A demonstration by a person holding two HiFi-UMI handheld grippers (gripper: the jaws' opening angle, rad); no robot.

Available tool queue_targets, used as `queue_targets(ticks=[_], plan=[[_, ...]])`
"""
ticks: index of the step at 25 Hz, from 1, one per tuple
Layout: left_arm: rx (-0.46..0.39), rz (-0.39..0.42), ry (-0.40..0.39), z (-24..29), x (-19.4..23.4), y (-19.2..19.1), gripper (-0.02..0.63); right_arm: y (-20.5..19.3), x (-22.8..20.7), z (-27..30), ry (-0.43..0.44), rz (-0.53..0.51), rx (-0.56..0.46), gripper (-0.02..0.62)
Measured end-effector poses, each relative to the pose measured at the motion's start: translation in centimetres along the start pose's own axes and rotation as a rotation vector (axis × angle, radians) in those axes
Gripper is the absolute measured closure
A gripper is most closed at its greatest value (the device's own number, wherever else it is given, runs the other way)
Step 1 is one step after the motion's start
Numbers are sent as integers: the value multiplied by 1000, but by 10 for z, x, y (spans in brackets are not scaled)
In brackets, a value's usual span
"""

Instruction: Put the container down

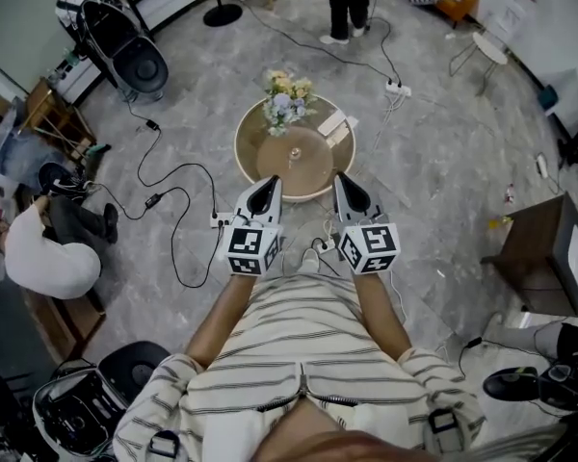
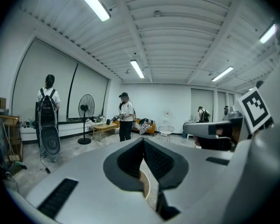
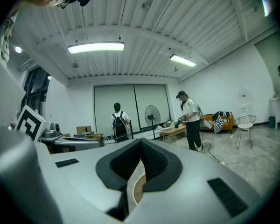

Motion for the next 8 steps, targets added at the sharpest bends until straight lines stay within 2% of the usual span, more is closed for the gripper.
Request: queue_targets(ticks=[8], plan=[[-14,6,0,7,-8,9,609,6,-9,-1,7,-8,-12,588]])
Point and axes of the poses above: the fingertips, and each gripper's own axes: z forward along the fingers, x to its left, y out of its top, the point moved 2 cm from there along -z, backward along the fingers, and after that the axes turned 6 degrees about x, right-handed, at the moved point
